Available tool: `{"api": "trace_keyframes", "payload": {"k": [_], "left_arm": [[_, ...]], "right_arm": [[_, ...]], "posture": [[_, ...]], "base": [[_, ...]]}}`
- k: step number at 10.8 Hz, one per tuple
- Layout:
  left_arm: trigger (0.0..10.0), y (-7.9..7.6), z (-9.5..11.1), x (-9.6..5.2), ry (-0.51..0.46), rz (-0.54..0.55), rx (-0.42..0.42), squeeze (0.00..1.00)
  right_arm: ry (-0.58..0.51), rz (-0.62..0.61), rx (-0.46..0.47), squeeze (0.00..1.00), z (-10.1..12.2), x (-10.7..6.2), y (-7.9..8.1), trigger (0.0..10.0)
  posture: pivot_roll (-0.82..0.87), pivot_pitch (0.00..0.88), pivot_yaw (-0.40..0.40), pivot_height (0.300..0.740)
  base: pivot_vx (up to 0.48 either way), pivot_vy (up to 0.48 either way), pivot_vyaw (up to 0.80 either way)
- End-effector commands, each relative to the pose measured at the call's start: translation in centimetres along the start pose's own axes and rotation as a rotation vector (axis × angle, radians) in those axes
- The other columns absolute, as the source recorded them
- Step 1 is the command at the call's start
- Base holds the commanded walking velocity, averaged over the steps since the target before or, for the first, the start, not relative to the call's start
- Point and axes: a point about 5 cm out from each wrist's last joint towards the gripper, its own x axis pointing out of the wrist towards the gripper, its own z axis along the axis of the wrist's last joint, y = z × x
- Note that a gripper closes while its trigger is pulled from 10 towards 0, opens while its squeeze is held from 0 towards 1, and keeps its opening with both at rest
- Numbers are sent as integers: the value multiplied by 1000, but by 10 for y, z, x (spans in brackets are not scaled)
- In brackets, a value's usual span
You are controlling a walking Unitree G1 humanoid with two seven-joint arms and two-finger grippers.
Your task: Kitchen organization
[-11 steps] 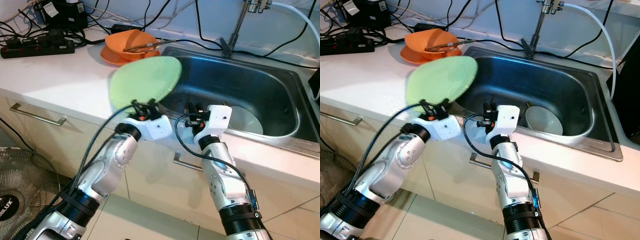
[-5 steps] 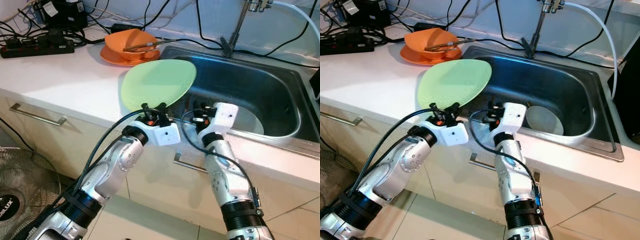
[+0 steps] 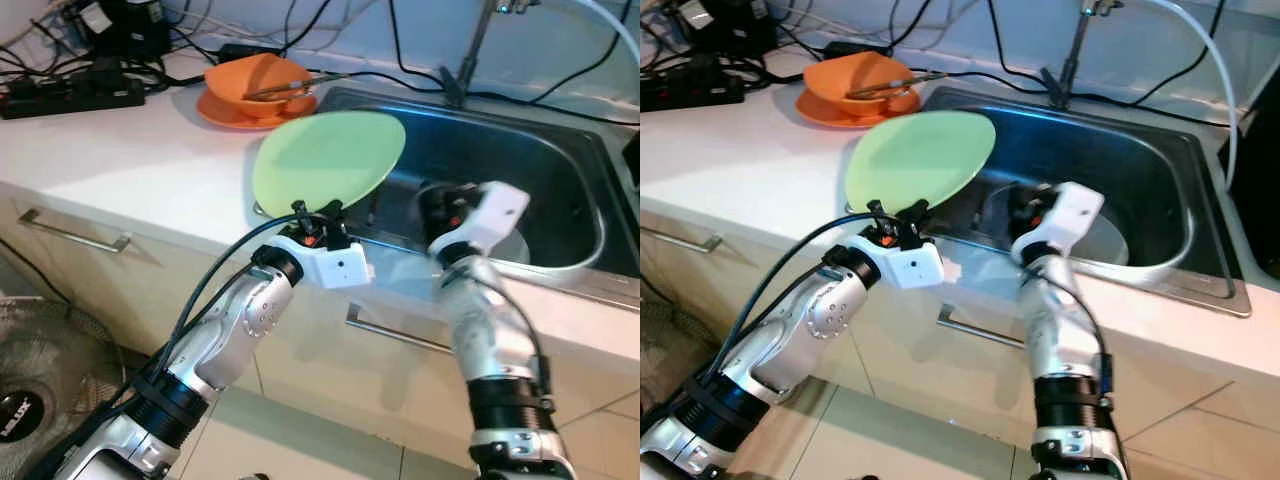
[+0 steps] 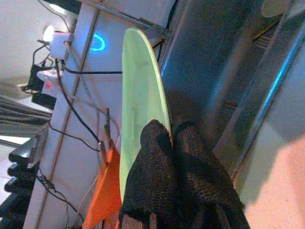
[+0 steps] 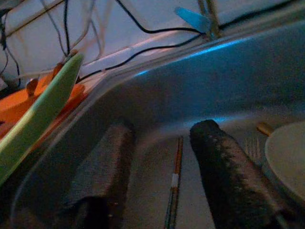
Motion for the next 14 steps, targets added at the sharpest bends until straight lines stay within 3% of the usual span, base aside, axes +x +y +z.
{"api": "trace_keyframes", "payload": {"k": [1, 7, 9, 14], "left_arm": [[10000, 8, 8, 4, -46, 24, 23, 0], [10000, 5, 11, 5, -62, 9, 18, 0], [10000, 4, 11, 5, -63, 7, 18, 0], [10000, 1, 18, 6, -107, -10, 13, 0]], "right_arm": [[-9, 15, 61, 1000, 11, 3, 5, 10000], [66, 149, 189, 1000, 20, 3, 21, 10000], [86, 175, 212, 0, 19, 2, 25, 10000], [144, 191, 222, 0, 8, -1, 33, 10000]], "posture": [[104, 87, -8, 740], [102, 85, -7, 740], [103, 83, -8, 740], [107, 67, -6, 740]], "base": [[0, 0, 0], [0, 0, 0], [0, 0, 0], [0, 0, 0]]}}
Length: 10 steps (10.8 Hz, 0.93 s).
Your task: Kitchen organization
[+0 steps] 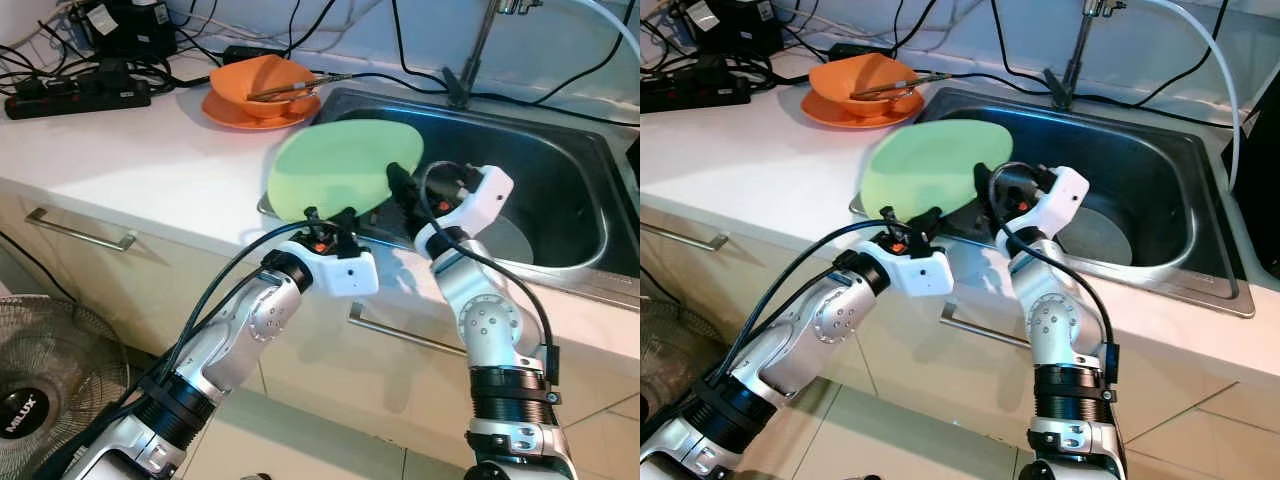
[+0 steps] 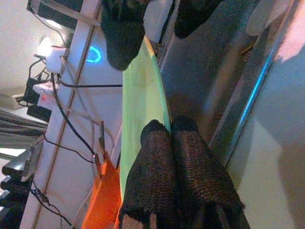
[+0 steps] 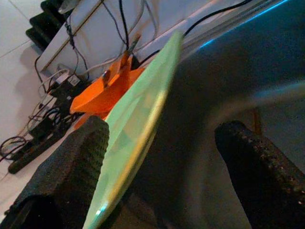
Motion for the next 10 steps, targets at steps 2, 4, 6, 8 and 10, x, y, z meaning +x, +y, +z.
{"api": "trace_keyframes", "payload": {"k": [2, 4, 6, 8, 10], "left_arm": [[10000, 7, 10, 3, -56, 14, 23, 0], [10000, 6, 10, 3, -57, 10, 25, 0], [10000, 6, 10, 4, -60, 7, 24, 0], [10000, 7, 10, 4, -62, 6, 26, 0], [10000, 7, 12, 4, -66, 9, 27, 0]], "right_arm": [[15, -4, 3, 0, -2, 0, 0, 10000], [11, -8, 1, 0, -1, 1, 0, 0], [14, -6, 3, 0, -2, 1, 1, 0], [20, -6, 4, 0, -4, 1, 1, 0], [32, -1, 7, 0, -7, 0, 2, 0]], "posture": [[109, 58, -5, 740], [109, 56, -5, 740], [110, 59, -5, 740], [111, 66, -6, 740], [112, 70, -6, 740]], "base": [[0, 0, 0], [0, 0, 0], [0, 0, 0], [0, 0, 0], [0, 0, 0]]}}
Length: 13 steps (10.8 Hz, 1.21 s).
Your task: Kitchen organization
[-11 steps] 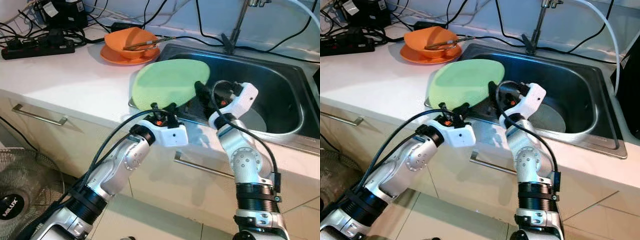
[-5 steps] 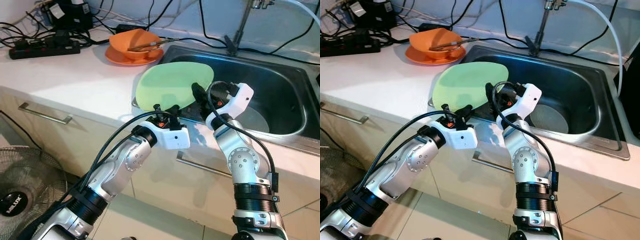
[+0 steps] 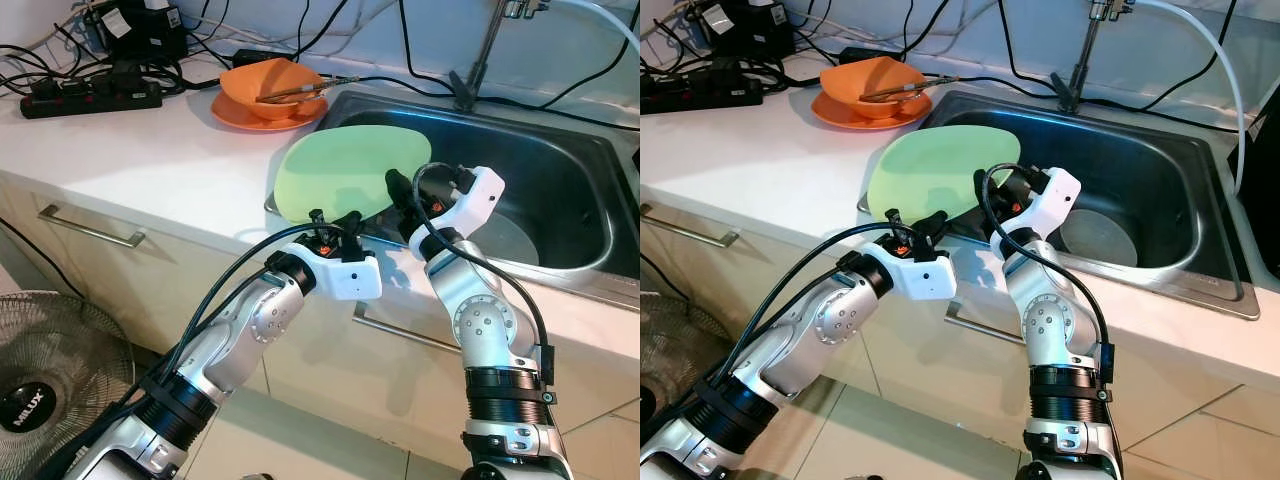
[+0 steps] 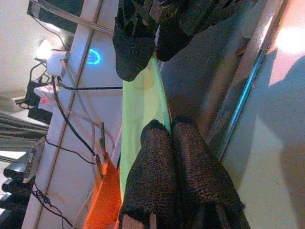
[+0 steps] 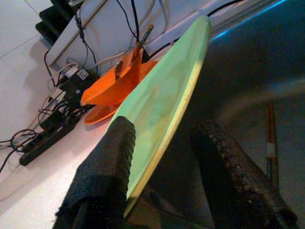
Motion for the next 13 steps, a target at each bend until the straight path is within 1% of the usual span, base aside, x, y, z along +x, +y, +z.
{"api": "trace_keyframes", "payload": {"k": [1, 8, 9, 10, 11, 13], "left_arm": [[10000, 9, 8, 4, -42, 29, 30, 0], [10000, 10, 5, 4, -28, 40, 37, 0], [10000, 11, 4, 4, -23, 46, 33, 122], [10000, 11, 3, 4, -20, 50, 21, 1000], [10000, 11, 3, 4, -20, 46, 6, 1000], [10000, 10, 3, 4, -21, 45, 0, 1000]], "right_arm": [[16, -11, 4, 0, -3, 0, -2, 0], [-11, -37, 32, 0, 3, -1, -8, 0], [-20, -40, 40, 0, 5, -1, -8, 0], [-24, -42, 44, 0, 5, -1, -9, 0], [-33, -51, 53, 0, 7, -1, -10, 0], [-97, -136, 107, 0, 15, -1, -21, 0]], "posture": [[114, 72, -7, 740], [109, 78, -6, 740], [110, 79, -6, 740], [110, 80, -6, 740], [109, 80, -6, 740], [111, 79, -6, 740]], "base": [[0, 0, 0], [0, 0, 0], [0, 0, 0], [0, 0, 0], [0, 0, 0], [0, 0, 0]]}}
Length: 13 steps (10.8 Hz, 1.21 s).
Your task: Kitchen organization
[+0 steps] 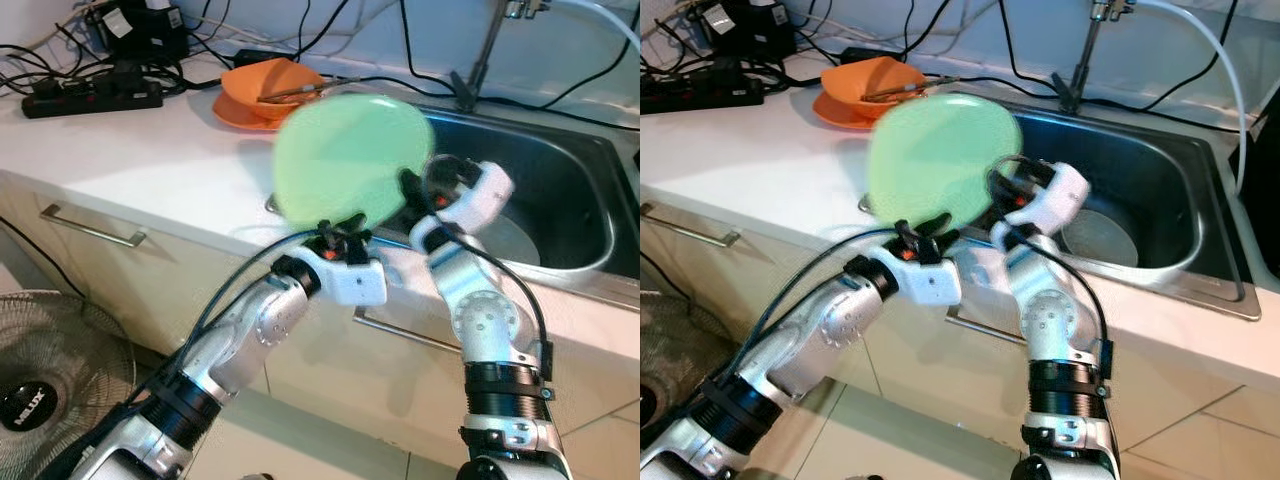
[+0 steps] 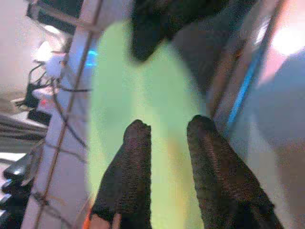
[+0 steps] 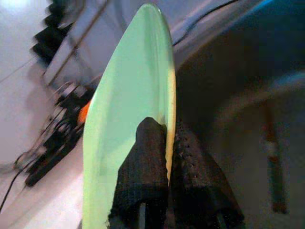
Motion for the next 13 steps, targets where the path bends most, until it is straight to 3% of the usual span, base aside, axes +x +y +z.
{"api": "trace_keyframes", "payload": {"k": [1, 2, 3, 4, 5, 6, 7, 8, 9, 11, 12, 13], "left_arm": [[10000, 10, 4, 2, -18, 42, -2, 1000], [10000, 10, 4, 2, -17, 45, 6, 1000], [10000, 10, 4, 2, -15, 46, 10, 827], [10000, 10, 3, 1, -9, 52, -4, 0], [10000, 9, 2, 1, -3, 57, -28, 0], [10000, 8, -1, -1, 16, 87, -158, 0], [10000, 4, -4, -2, 43, 124, -344, 0], [10000, -3, -5, -4, 60, 135, -460, 0], [10000, -9, -1, -7, 62, 133, -550, 0], [10000, -14, 4, -11, 59, 124, -644, 0], [10000, -17, 4, -13, 67, 125, -740, 0], [10000, -19, 4, -18, 84, 139, -914, 0]], "right_arm": [[-40, -59, 11, 0, 7, 0, -10, 0], [-46, -85, 41, 0, 9, 1, -14, 0], [-57, -104, 61, 0, 11, 1, -17, 0], [-85, -153, 76, 0, 16, 2, -24, 0], [-101, -178, 79, 0, 19, 4, -28, 0], [-126, -212, 66, 0, 25, 6, -33, 0], [-135, -234, 29, 0, 28, 10, -37, 0], [-151, -251, -3, 0, 32, 15, -40, 2549], [-159, -279, -17, 0, 34, 22, -45, 10000], [-145, -323, -41, 0, 31, 31, -52, 10000], [-132, -322, -96, 0, 30, 35, -52, 10000], [-111, -323, -141, 0, 25, 41, -51, 10000]], "posture": [[111, 81, -7, 740], [113, 80, -8, 740], [113, 79, -8, 740], [114, 78, -8, 740], [115, 79, -9, 740], [117, 79, -10, 740], [117, 79, -11, 740], [120, 79, -14, 740], [125, 80, -19, 740], [143, 81, -26, 740], [155, 82, -31, 740], [164, 85, -34, 740]], "base": [[0, 0, 0], [0, 0, 0], [0, 0, 0], [0, 0, 0], [0, 0, 0], [0, 0, 0], [0, 0, 0], [0, 0, 0], [0, 0, 0], [0, 0, 0], [0, 0, 0], [0, 0, 0]]}}
